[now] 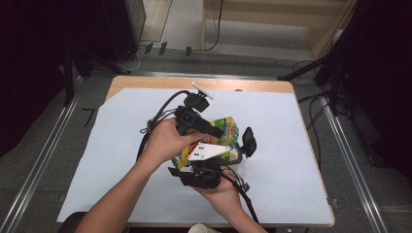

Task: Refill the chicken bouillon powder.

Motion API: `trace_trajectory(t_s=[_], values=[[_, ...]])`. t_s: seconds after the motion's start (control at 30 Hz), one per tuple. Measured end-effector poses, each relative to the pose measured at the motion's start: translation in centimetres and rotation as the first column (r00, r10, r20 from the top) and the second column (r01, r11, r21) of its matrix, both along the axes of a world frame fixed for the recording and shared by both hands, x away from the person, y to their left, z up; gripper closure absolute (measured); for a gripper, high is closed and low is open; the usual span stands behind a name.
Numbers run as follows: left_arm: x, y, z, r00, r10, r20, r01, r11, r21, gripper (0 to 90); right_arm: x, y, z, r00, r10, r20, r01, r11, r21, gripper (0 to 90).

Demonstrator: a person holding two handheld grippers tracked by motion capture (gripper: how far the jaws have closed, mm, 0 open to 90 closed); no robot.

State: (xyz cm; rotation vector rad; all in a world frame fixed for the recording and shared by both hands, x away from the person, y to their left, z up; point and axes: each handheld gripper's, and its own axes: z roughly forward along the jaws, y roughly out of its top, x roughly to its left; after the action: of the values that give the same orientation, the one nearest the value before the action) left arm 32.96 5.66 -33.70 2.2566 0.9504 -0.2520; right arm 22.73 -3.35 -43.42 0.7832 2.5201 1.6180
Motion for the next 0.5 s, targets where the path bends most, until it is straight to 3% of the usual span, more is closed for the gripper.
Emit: trace_trajectory(t_s=[0.5], values=[[0.11, 0.19, 0.15, 1.0, 0.003, -0.009, -0.003, 0.9998, -0.018, 70.4, -0.08, 0.0, 0.45, 0.9993, 0.004, -0.036, -0.004, 0.9999, 0.011, 64.0]])
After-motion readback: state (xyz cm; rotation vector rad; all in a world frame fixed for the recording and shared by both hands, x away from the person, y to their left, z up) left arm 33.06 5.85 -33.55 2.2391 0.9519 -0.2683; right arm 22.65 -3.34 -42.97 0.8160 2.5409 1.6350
